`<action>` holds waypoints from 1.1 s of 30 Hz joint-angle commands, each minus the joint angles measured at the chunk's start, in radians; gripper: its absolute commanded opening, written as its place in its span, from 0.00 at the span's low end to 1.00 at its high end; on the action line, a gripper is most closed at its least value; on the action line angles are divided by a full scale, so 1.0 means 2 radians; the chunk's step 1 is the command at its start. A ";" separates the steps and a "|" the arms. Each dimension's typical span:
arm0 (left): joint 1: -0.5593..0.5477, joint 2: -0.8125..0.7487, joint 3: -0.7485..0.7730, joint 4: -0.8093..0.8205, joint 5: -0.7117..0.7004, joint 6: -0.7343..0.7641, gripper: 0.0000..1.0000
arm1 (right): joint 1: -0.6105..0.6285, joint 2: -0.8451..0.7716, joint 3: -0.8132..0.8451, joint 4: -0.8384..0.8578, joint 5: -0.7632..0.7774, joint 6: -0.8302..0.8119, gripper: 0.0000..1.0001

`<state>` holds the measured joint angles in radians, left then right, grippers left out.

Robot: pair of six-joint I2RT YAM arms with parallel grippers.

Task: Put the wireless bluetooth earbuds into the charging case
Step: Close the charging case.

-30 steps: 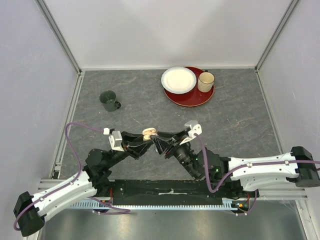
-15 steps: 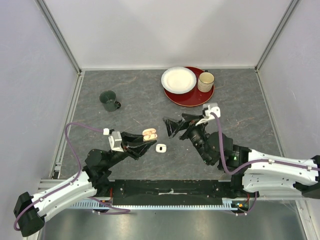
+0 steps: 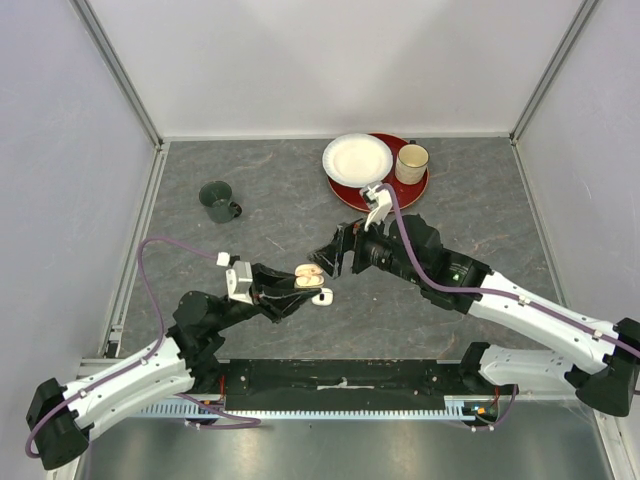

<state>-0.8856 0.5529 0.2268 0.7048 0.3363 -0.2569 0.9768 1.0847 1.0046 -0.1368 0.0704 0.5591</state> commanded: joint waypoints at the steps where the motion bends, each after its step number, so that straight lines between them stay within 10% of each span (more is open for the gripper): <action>1: 0.001 0.007 0.025 0.008 0.028 -0.014 0.02 | -0.005 -0.001 0.020 -0.008 -0.050 0.013 0.98; 33: 0.001 -0.002 0.010 -0.001 -0.038 -0.013 0.02 | -0.007 0.034 0.001 -0.013 -0.087 0.033 0.98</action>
<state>-0.8860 0.5777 0.2382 0.6510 0.3557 -0.2657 0.9592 1.1385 1.0046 -0.1627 -0.0559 0.6250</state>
